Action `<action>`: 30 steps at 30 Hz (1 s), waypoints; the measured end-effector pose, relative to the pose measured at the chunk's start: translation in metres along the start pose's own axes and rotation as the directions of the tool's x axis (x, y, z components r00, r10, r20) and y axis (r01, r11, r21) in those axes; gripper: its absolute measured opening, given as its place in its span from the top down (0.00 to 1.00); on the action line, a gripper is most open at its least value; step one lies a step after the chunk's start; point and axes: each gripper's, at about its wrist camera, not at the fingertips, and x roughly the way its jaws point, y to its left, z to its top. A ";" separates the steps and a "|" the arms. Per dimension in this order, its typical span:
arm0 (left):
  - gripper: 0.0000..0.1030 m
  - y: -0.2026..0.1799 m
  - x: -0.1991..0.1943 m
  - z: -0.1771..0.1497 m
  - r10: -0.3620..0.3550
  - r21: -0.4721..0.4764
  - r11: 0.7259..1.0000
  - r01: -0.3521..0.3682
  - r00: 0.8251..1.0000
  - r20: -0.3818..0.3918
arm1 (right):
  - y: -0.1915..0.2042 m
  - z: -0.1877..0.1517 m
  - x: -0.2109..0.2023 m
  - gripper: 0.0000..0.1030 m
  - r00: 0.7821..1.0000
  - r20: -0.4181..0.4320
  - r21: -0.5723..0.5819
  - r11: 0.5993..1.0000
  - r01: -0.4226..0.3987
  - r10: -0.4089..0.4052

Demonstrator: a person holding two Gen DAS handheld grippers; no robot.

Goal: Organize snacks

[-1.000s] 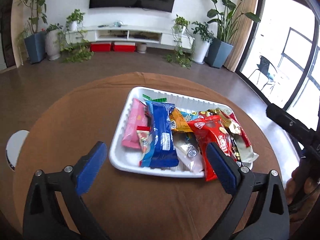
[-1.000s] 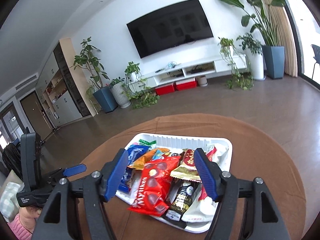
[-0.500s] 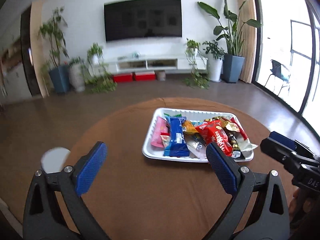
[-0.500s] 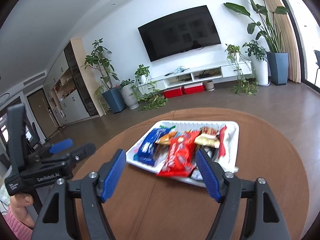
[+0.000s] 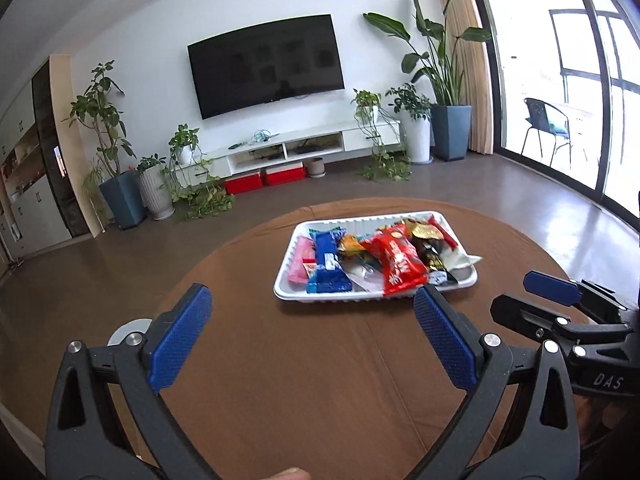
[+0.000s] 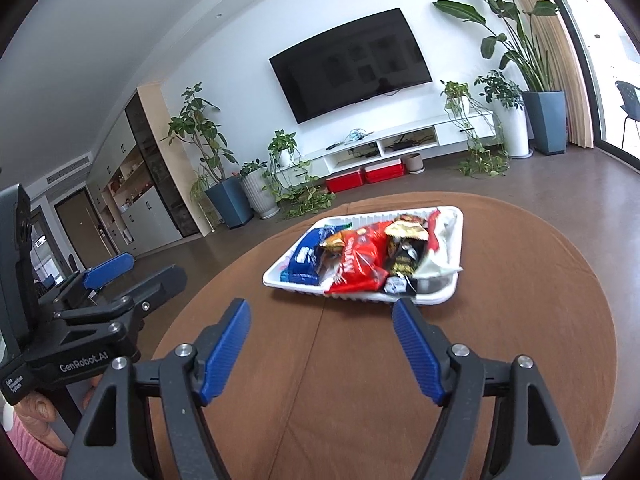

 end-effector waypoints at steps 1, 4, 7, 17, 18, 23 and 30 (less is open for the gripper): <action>0.01 -0.003 -0.003 -0.001 0.000 0.006 1.000 0.000 1.000 0.004 | -0.002 -0.003 -0.002 0.26 1.000 -0.003 0.003 1.000 0.001 -0.001; 0.01 -0.012 -0.008 -0.003 -0.002 0.022 1.000 0.002 1.000 0.001 | -0.004 -0.008 -0.005 0.25 1.000 -0.011 0.018 1.000 0.005 -0.005; 0.01 -0.017 -0.009 -0.006 -0.022 0.025 0.999 0.022 1.000 -0.006 | -0.006 -0.012 -0.008 0.24 1.000 -0.015 0.025 1.000 0.010 -0.010; 0.01 -0.020 -0.003 -0.005 -0.032 0.024 0.999 0.033 0.999 -0.028 | -0.005 -0.020 -0.017 0.23 1.000 -0.005 -0.005 1.000 0.026 -0.026; 0.01 -0.020 -0.003 -0.005 -0.029 0.023 0.999 0.030 0.999 -0.028 | -0.005 -0.020 -0.017 0.23 1.000 -0.004 -0.008 1.000 0.028 -0.028; 0.01 -0.020 -0.002 -0.006 -0.022 0.022 0.999 0.023 0.999 -0.030 | -0.004 -0.018 -0.019 0.22 1.000 0.001 -0.010 0.999 0.031 -0.031; 0.01 -0.020 -0.001 -0.006 -0.024 0.022 0.999 0.024 0.999 -0.031 | -0.004 -0.017 -0.022 0.22 0.999 0.005 -0.012 0.999 0.034 -0.034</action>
